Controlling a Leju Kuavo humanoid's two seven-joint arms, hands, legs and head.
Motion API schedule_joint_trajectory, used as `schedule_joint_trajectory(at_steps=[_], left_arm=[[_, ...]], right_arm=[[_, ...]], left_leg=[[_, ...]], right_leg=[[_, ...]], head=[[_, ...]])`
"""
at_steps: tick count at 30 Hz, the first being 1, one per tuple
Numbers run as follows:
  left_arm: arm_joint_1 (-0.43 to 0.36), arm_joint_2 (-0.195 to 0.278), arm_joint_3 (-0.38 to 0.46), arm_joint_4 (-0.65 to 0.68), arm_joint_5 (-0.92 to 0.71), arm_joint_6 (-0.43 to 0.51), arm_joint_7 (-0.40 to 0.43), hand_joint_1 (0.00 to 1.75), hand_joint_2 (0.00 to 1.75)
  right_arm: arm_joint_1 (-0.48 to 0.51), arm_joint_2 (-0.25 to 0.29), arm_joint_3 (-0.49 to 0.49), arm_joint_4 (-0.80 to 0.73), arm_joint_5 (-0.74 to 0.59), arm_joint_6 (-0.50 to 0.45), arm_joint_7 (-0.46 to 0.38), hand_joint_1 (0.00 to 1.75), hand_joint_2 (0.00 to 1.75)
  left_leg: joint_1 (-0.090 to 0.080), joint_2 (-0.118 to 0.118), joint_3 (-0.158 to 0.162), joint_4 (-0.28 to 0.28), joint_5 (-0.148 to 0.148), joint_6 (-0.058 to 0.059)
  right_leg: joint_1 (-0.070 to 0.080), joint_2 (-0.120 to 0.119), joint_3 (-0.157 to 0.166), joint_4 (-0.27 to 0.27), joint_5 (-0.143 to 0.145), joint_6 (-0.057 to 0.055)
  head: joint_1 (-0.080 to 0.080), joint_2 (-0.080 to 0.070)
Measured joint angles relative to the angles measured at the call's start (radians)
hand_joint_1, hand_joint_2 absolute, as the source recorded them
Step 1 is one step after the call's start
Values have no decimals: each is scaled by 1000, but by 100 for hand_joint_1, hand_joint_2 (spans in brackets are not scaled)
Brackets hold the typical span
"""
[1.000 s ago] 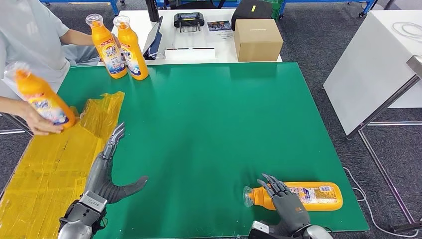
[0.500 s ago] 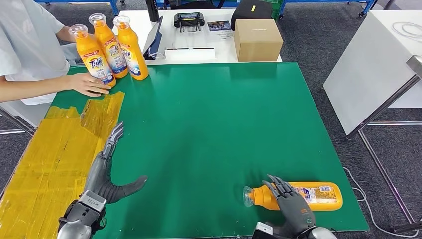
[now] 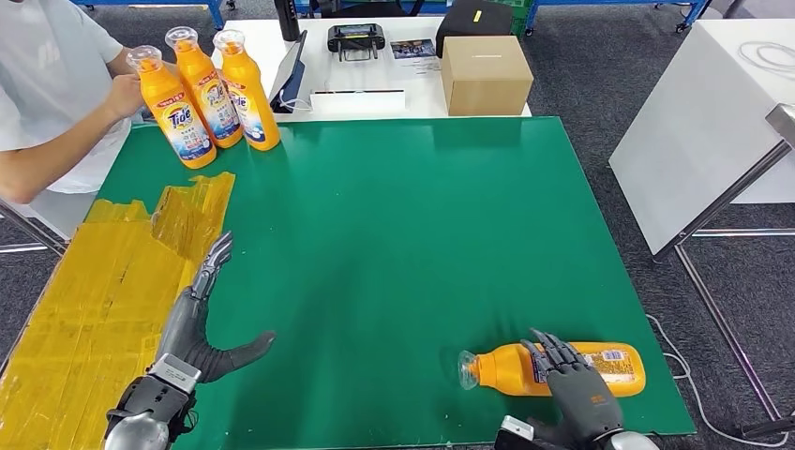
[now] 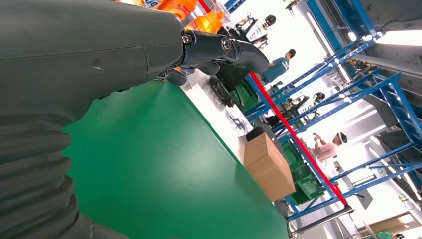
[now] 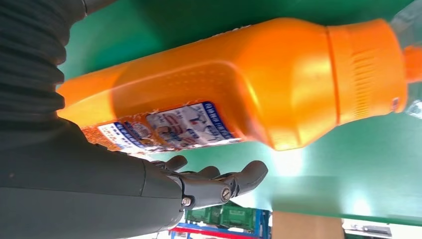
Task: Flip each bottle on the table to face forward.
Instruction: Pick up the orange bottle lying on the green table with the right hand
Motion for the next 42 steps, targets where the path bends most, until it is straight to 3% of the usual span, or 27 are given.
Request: schedule_joint_trajectory(at_steps=[22,31,42], left_arm=[[1,0,0,0,-4,-15,21,0,175],[-4,0,0,0,-4,-21,38,0,175],[-7,0,0,0,-4,-21,48,0,175]], right_arm=[[29,-2,-70,-2,73,41,89,0,175],[11,43,-140,33,152,72,138,0,175],[-13,97,-197,67,203,86,132,0,175]], left_leg=[[0,0,0,0,0,0],[0,0,1,0,0,0],[0,0,3,0,0,0]], right_leg=[[0,0,0,0,0,0],[0,0,0,0,0,0],[0,0,2,0,0,0]], head=[[0,0],[0,0],[0,0]])
